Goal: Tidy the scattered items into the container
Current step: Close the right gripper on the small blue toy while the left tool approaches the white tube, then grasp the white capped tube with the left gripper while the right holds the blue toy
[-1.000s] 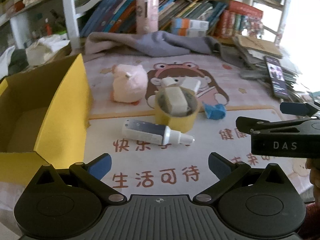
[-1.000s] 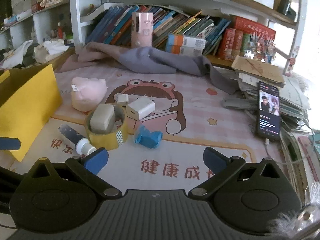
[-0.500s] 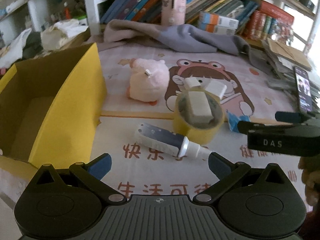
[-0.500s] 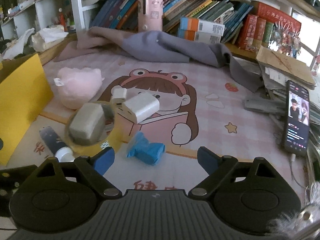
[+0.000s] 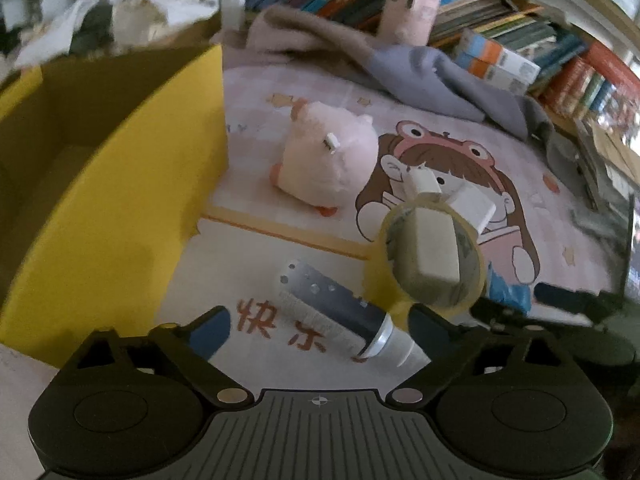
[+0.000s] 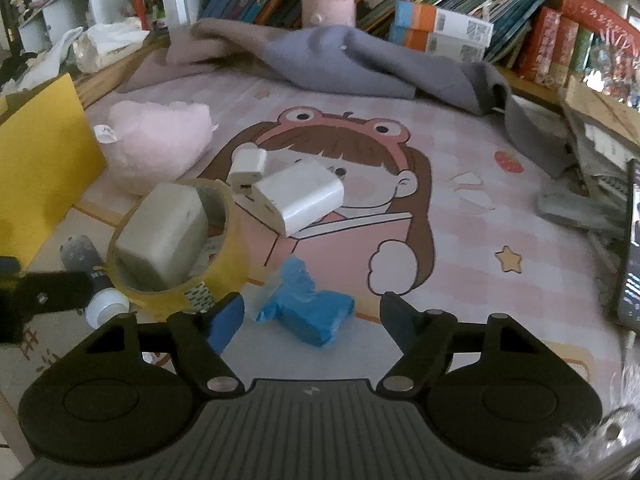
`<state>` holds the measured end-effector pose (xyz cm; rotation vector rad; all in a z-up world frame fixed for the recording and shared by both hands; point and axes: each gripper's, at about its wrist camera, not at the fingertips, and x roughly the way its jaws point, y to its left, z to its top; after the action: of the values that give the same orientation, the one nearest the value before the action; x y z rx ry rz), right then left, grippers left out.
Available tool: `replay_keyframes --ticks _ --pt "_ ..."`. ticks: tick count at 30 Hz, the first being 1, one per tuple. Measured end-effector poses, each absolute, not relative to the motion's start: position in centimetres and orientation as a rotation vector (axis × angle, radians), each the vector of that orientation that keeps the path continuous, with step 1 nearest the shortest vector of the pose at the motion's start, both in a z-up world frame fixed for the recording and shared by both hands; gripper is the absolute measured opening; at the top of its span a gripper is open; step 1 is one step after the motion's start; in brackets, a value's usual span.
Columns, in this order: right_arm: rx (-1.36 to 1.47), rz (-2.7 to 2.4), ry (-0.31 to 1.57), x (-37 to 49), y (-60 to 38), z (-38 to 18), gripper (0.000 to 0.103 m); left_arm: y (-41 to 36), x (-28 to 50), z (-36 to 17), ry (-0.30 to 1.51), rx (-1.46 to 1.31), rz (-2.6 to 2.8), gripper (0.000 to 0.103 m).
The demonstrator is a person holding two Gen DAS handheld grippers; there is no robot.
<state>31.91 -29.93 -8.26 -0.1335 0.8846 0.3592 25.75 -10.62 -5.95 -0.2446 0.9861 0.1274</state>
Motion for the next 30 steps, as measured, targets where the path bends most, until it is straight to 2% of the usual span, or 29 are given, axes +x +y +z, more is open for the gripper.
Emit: replay_keyframes --ticks 2,6,13,16,20,25,30 --pt "-0.137 0.370 0.894 32.1 -29.8 -8.5 0.069 -10.7 26.6 -6.6 1.011 -0.270 0.131 0.076" --pt "-0.150 0.381 0.902 32.3 -29.7 -8.8 0.065 -10.9 27.7 -7.2 1.022 -0.313 0.127 0.065" --pt "-0.172 0.406 0.887 32.4 -29.8 -8.8 0.062 -10.8 28.5 -7.8 1.033 -0.374 0.145 0.062" --pt "-0.182 0.427 0.880 32.2 -29.8 -8.7 0.052 -10.5 28.6 -8.0 1.036 -0.392 0.140 0.058" --pt "-0.186 0.446 0.880 31.8 -30.1 -8.7 0.050 -10.3 28.0 -7.4 1.043 -0.328 0.136 0.052" --pt "-0.189 0.449 0.881 31.7 -30.1 -8.7 0.050 -9.3 27.2 -6.5 1.029 -0.315 0.171 0.052" --pt "-0.199 0.456 0.875 31.6 -30.2 -8.7 0.051 -8.0 28.4 -7.8 1.043 -0.372 0.220 0.052"
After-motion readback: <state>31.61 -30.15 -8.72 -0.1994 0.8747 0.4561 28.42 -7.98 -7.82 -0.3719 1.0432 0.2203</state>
